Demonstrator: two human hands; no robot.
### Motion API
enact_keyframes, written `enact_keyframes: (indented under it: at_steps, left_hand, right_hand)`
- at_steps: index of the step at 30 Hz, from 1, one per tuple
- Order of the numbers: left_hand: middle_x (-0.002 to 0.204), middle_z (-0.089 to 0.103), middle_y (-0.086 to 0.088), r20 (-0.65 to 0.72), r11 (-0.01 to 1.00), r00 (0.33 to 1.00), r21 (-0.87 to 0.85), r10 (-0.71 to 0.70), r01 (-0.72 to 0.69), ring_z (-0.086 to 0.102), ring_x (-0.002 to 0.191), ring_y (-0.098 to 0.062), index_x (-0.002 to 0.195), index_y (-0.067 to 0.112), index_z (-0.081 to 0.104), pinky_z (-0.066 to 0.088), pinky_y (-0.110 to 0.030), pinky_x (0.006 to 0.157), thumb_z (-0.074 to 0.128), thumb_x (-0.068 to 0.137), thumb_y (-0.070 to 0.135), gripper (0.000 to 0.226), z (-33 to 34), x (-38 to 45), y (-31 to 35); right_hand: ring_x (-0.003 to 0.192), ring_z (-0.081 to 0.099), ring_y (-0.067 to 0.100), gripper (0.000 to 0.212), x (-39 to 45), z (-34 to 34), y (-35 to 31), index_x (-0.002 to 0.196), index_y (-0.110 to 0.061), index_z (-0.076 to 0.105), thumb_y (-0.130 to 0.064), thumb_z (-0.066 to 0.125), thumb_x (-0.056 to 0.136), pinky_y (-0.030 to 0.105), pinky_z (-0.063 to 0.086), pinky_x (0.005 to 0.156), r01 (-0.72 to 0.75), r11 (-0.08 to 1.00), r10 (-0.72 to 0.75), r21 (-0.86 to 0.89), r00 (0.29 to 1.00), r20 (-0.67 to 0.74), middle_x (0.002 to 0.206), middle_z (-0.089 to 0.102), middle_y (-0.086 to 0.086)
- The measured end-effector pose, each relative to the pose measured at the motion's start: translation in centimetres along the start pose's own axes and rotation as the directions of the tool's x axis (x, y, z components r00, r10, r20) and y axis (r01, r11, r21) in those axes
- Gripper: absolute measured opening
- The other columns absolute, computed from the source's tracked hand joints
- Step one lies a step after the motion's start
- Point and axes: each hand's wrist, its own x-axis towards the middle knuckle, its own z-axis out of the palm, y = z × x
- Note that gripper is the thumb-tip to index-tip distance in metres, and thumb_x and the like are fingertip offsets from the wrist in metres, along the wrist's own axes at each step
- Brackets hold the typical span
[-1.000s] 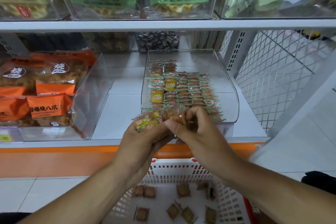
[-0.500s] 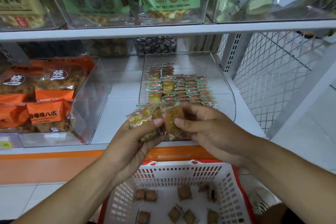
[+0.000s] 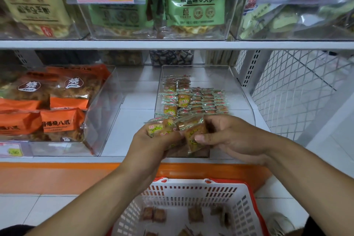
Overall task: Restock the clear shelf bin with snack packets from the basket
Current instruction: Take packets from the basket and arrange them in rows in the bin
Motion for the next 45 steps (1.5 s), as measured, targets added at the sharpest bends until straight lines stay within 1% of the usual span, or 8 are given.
enact_keyframes:
  at_steps: [7, 10, 13, 18, 27, 31, 41, 45]
  left_hand:
    - [0.102, 0.078, -0.011, -0.115, 0.990, 0.989, 0.108, 0.098, -0.086, 0.077, 0.093, -0.027, 0.115, 0.010, 0.069, 0.064, -0.035, 0.076, 0.082, 0.080, 0.006, 0.038, 0.5, 0.3, 0.0]
    - [0.098, 0.078, -0.012, -0.114, 0.994, 0.989, 0.076, 0.089, -0.081, 0.077, 0.088, -0.025, 0.112, 0.011, 0.070, 0.060, -0.026, 0.066, 0.083, 0.078, 0.004, 0.037, 0.8, 0.2, -0.3]
    - [0.095, 0.078, -0.010, -0.119, 0.993, 0.989, 0.090, 0.086, -0.076, 0.077, 0.086, -0.024, 0.106, 0.016, 0.072, 0.059, -0.025, 0.066, 0.086, 0.075, 0.007, 0.036, 0.8, 0.2, -0.7]
    - [0.097, 0.079, -0.006, -0.080, 0.990, 0.994, 0.123, 0.072, -0.062, 0.076, 0.091, -0.023, 0.104, 0.022, 0.074, 0.062, -0.031, 0.075, 0.089, 0.072, 0.013, 0.036, 0.5, 0.3, -1.2]
    - [0.098, 0.078, 0.003, -0.081, 0.984, 0.996, 0.173, 0.045, -0.030, 0.076, 0.094, -0.018, 0.108, 0.028, 0.072, 0.063, -0.040, 0.086, 0.093, 0.061, 0.027, 0.051, 0.7, 0.3, -1.6]
    - [0.098, 0.078, 0.002, -0.082, 0.984, 0.996, 0.175, 0.039, -0.025, 0.076, 0.095, -0.019, 0.109, 0.026, 0.073, 0.063, -0.039, 0.085, 0.093, 0.068, 0.020, 0.047, 0.6, 0.1, -1.7]
    - [0.098, 0.079, -0.002, -0.058, 0.988, 0.998, 0.152, 0.034, -0.025, 0.076, 0.092, -0.020, 0.109, 0.023, 0.073, 0.062, -0.029, 0.073, 0.090, 0.072, 0.018, 0.042, 0.6, 0.1, -1.5]
    - [0.098, 0.078, -0.010, -0.039, 0.999, 0.999, 0.033, -0.003, 0.005, 0.076, 0.094, -0.029, 0.112, 0.013, 0.072, 0.062, -0.034, 0.073, 0.090, 0.069, 0.020, 0.047, 0.7, 0.3, -0.9]
  right_hand:
    - [0.116, 0.063, 0.026, 0.042, 4.9, -2.8, -0.8, 0.122, -0.002, 0.061, 0.004, 0.071, 0.082, 0.038, 0.041, 0.112, 0.017, 0.999, -0.002, 0.051, 0.961, -0.277, 0.119, 0.070, 0.015]
    - [0.088, 0.064, 0.013, 0.030, 8.0, -3.2, 0.5, 0.101, -0.013, 0.058, 0.008, 0.071, 0.085, 0.023, 0.048, 0.088, -0.060, 0.992, -0.001, -0.110, 0.877, -0.480, 0.092, 0.065, 0.003]
    - [0.078, 0.060, 0.006, 0.058, 10.3, -3.2, 1.9, 0.136, -0.012, 0.048, 0.003, 0.073, 0.085, 0.009, 0.048, 0.059, -0.107, 0.979, -0.005, -0.171, 0.835, -0.551, 0.091, 0.056, -0.002]
    - [0.111, 0.059, 0.020, 0.076, 11.5, -3.1, 2.9, 0.148, -0.021, 0.046, -0.019, 0.083, 0.082, 0.036, 0.050, 0.101, -0.181, 0.945, -0.021, -0.271, 0.796, -0.605, 0.128, 0.060, 0.003]
    - [0.134, 0.051, 0.024, 0.092, 12.0, -2.5, 2.9, 0.159, -0.020, 0.026, -0.004, 0.078, 0.085, 0.023, 0.049, 0.091, -0.161, 0.900, -0.151, -0.406, 0.757, -0.635, 0.150, 0.049, 0.012]
    - [0.144, 0.041, 0.026, 0.091, 12.0, -2.3, 2.8, 0.160, -0.016, 0.018, -0.010, 0.074, 0.089, 0.038, 0.035, 0.118, -0.246, 0.834, -0.134, -0.493, 0.778, -0.614, 0.157, 0.042, 0.011]
    - [0.140, 0.042, 0.036, 0.087, 11.9, -0.5, 2.3, 0.160, -0.020, -0.011, -0.016, 0.053, 0.102, 0.038, 0.041, 0.108, -0.390, 0.643, -0.072, -0.660, 0.827, -0.558, 0.158, 0.037, 0.018]
    - [0.145, 0.035, 0.028, 0.074, 10.2, -0.8, 0.4, 0.161, -0.018, 0.016, -0.020, 0.058, 0.100, 0.043, 0.034, 0.118, -0.261, 0.711, -0.246, -0.653, 0.777, -0.579, 0.160, 0.035, 0.009]
